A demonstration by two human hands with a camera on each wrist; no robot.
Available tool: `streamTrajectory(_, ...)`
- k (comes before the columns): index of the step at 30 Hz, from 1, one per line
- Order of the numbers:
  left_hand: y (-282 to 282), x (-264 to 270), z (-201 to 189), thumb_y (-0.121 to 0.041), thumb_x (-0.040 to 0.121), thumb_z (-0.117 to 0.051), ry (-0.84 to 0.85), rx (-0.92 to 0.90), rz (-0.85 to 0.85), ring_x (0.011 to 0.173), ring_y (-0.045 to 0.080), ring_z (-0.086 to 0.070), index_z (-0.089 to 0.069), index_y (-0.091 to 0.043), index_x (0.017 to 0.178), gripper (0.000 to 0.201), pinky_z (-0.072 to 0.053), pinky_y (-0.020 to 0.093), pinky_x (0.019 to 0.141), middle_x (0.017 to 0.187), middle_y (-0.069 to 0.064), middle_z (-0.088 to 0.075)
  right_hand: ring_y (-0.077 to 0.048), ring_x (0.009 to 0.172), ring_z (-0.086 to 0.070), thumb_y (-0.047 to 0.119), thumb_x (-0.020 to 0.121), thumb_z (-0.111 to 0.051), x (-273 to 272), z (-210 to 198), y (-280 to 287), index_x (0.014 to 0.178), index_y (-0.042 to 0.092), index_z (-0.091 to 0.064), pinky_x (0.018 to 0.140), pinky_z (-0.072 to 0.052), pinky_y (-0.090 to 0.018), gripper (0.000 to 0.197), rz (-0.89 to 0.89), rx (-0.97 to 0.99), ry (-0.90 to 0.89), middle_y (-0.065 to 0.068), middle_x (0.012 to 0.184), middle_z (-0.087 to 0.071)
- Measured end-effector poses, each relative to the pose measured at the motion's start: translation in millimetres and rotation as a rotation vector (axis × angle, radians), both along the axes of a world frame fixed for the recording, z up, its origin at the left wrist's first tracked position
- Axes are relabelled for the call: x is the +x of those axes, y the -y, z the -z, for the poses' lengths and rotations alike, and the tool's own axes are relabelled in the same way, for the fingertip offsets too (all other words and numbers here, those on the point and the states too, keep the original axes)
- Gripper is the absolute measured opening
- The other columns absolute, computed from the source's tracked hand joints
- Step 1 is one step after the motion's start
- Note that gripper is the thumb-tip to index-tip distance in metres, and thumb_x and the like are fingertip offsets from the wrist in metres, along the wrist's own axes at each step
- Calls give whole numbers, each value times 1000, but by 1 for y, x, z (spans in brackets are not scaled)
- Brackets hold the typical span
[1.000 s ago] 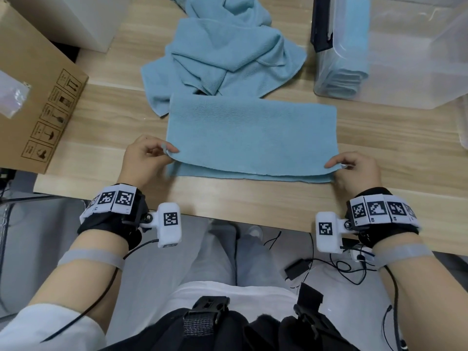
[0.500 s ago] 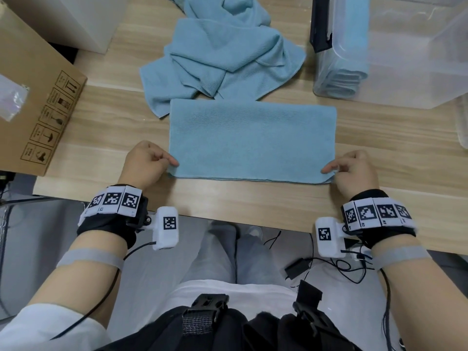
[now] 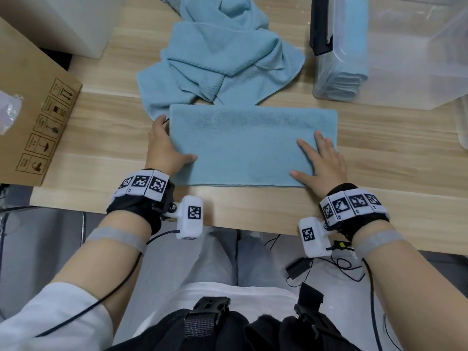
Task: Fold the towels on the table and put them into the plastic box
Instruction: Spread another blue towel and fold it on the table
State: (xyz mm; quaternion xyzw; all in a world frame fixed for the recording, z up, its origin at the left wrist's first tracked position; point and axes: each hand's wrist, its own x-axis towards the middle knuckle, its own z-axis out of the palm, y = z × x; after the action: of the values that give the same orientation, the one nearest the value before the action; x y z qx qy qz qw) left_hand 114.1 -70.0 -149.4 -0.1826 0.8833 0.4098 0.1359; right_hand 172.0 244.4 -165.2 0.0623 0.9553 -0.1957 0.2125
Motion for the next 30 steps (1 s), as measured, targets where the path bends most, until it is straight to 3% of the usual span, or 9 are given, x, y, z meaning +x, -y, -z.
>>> streamTrajectory(5,2,-5,-5,-17,61,-81,117,213,-106,102,19,-61,-57,-15,118,62,-50,35,89,118,4,-64,-22,145,-1,37,74,-71,-11,-8,-3,140,36,-29,117,-8,-42,78,44,-21,-15,1,157,-3)
streamTrajectory(8,-2,-7,-14,-6,76,-70,156,421,-168,82,12,-64,-63,-12,107,33,-50,22,65,107,6,-67,-31,137,-21,29,68,-77,-16,-14,-2,139,27,-33,112,-18,-36,83,344,-97,-123,-12,150,-20)
streamTrajectory(12,-2,-10,-20,1,76,-67,149,429,-117,80,8,-61,-62,-12,108,35,-47,21,65,104,4,-65,-30,125,-42,15,69,-76,-25,-19,-4,135,14,-35,104,-32,-34,78,637,-184,-122,-13,136,-45)
streamTrajectory(15,1,-9,-20,4,75,-67,160,448,-77,80,6,-59,-60,-11,112,41,-46,20,64,103,1,-64,-28,110,-57,11,72,-73,-31,-22,-3,120,10,-53,89,-43,-32,52,707,-210,11,-12,123,-61)
streamTrajectory(19,4,-13,-17,4,73,-69,136,447,-68,75,5,-61,-54,-10,116,47,-46,18,57,92,-3,-63,-33,100,-60,4,71,-67,-39,-35,-2,105,3,-62,74,-42,-31,34,622,-155,94,-18,108,-65)
streamTrajectory(22,7,-21,-16,-3,75,-71,111,516,-213,65,7,-59,-43,-9,123,56,-48,22,55,90,0,-60,-40,102,-57,-4,75,-54,-48,-56,7,100,-2,-61,72,-36,-31,26,429,-73,-37,-27,105,-63)
streamTrajectory(24,10,-25,-18,-7,78,-69,155,551,-270,47,5,-55,-42,-17,121,52,-46,18,47,83,1,-57,-42,99,-55,-7,74,-48,-54,-79,17,95,1,-61,70,-31,-29,26,299,-20,-164,-28,102,-63)
streamTrajectory(26,15,-26,-22,-2,79,-64,211,559,-212,36,5,-51,-44,-21,118,47,-44,14,42,76,-1,-53,-42,96,-55,-9,72,-45,-65,-103,27,92,7,-62,68,-29,-28,31,188,4,-294,-25,97,-64)
streamTrajectory(30,28,-17,-23,0,78,-63,400,433,84,41,5,-58,-56,-17,102,30,-44,17,46,58,-3,-66,-42,90,-55,-7,66,-44,-98,-137,44,83,10,-61,68,-39,-36,30,55,9,-468,-23,87,-64)
